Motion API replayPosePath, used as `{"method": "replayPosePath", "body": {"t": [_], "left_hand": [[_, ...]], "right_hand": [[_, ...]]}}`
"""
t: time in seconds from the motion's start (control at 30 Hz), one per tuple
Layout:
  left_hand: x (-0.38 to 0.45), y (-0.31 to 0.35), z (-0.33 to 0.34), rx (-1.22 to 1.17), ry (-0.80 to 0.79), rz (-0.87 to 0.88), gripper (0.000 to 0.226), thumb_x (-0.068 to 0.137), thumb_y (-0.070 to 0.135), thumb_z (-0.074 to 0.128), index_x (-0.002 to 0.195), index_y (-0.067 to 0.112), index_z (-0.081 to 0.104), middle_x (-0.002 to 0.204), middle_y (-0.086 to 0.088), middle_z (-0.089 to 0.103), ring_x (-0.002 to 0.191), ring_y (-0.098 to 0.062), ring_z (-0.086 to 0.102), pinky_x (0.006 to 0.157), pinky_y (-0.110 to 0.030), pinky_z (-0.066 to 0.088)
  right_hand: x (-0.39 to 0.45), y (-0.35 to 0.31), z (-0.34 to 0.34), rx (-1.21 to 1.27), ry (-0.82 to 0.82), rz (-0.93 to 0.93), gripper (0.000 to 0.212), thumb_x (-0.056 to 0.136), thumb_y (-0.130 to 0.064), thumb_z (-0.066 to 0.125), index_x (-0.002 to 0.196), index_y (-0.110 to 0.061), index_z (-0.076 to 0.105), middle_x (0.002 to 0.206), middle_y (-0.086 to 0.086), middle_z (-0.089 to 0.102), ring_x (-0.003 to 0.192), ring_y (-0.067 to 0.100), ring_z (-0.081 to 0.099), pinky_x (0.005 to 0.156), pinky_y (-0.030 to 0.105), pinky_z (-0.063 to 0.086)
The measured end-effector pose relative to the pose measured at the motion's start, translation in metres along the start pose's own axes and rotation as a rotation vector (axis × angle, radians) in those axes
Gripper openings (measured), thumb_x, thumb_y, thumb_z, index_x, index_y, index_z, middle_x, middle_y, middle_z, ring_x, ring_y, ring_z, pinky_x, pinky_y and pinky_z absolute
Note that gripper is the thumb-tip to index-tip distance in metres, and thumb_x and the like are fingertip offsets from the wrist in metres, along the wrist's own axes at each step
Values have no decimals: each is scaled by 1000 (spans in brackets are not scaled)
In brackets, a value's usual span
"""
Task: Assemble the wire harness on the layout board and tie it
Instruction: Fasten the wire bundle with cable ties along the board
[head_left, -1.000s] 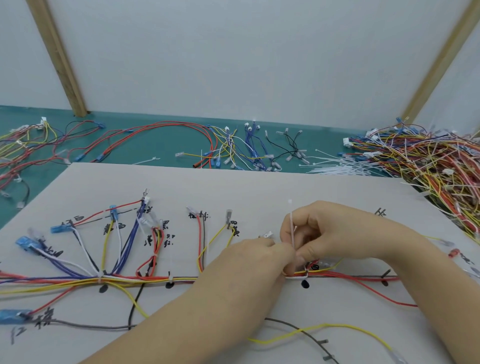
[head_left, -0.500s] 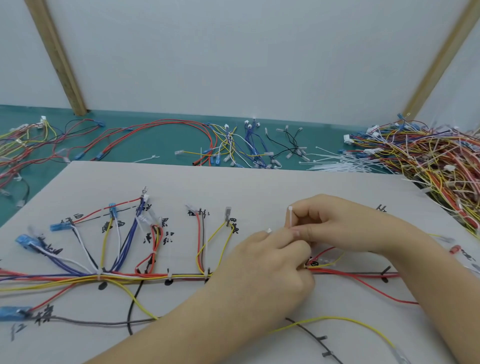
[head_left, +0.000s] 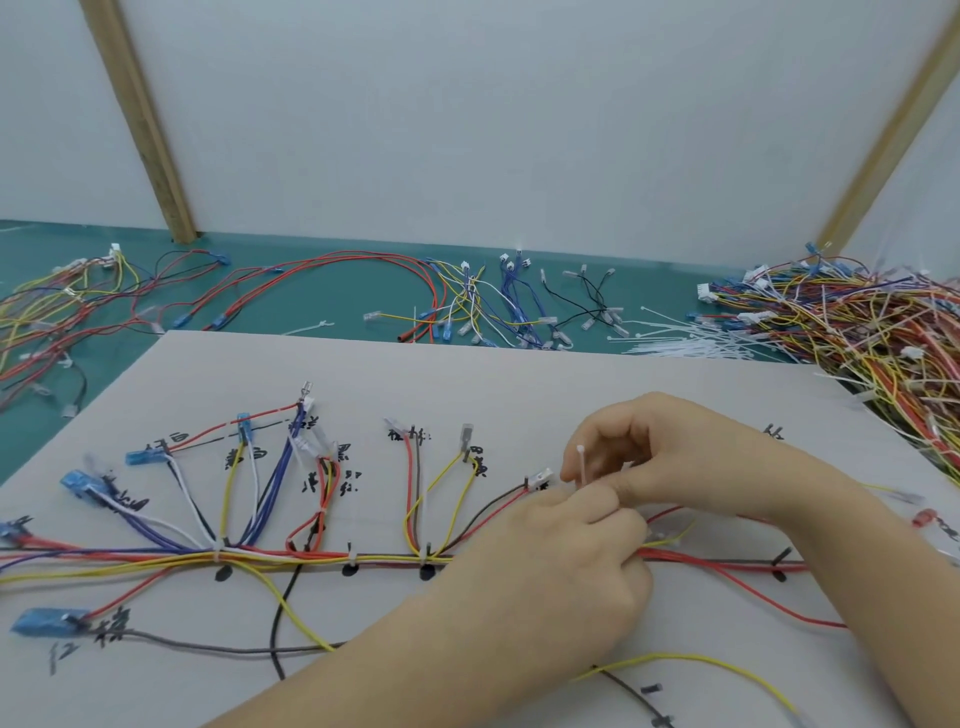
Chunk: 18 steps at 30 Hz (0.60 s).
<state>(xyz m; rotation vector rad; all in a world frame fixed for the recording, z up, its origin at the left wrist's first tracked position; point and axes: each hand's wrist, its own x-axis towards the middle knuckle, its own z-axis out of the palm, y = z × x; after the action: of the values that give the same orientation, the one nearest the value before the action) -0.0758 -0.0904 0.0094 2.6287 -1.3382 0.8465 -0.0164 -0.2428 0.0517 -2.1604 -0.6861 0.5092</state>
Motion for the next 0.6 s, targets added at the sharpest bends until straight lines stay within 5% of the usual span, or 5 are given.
{"method": "replayPosePath", "body": {"t": [0.4, 0.5, 0.6], "left_hand": [[3, 6, 1, 41, -45, 11, 25, 74, 14, 41, 59, 26, 57, 63, 7, 56, 60, -13, 53, 53, -23, 35], [2, 8, 2, -62, -65, -95, 23, 76, 17, 40, 66, 23, 59, 67, 5, 58, 62, -14, 56, 54, -24, 44], [3, 11, -2, -464, -61, -347, 22, 79, 21, 38, 73, 13, 57, 67, -2, 58, 59, -15, 53, 53, -25, 42]], "right_hand": [[0, 2, -1, 24, -20, 77, 15, 87, -6, 60, 81, -18, 65, 79, 29, 64, 65, 14, 48, 64, 23, 44], [1, 2, -1, -15, -8, 37, 22, 83, 0, 62, 75, -19, 69, 70, 6, 69, 63, 5, 55, 63, 15, 45], [-1, 2, -1, -15, -51, 51, 25, 76, 5, 63, 72, -19, 71, 67, -4, 69, 60, 0, 58, 58, 12, 45]]}}
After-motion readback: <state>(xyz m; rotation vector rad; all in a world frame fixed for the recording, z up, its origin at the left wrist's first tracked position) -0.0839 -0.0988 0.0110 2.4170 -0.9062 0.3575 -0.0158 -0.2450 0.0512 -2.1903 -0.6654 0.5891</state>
